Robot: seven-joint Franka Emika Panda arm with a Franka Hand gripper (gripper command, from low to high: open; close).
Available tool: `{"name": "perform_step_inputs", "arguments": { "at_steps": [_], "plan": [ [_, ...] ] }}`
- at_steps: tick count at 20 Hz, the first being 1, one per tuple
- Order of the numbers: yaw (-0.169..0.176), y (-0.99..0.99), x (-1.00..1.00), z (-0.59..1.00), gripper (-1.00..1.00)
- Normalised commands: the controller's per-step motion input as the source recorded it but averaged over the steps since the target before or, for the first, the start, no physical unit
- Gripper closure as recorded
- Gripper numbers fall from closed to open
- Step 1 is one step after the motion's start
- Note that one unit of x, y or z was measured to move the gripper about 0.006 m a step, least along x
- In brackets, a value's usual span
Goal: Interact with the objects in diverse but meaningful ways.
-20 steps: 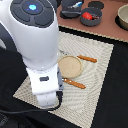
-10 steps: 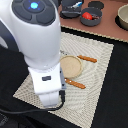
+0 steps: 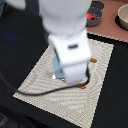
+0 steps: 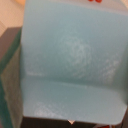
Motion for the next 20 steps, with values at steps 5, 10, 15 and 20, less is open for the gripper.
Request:
{"name": "perform_step_inputs", "arguments": {
  "at_steps": [5,10,15,20],
  "plan": [
    [0.065,0.84,-0.17,0.02,1.00],
    [0.066,0.82,-0.16,-0.06,1.00],
    [0.084,0.73,-0.25,-0.30,1.00],
    [0.096,0.59,-0.46,-0.43,1.00]
  ]
}}
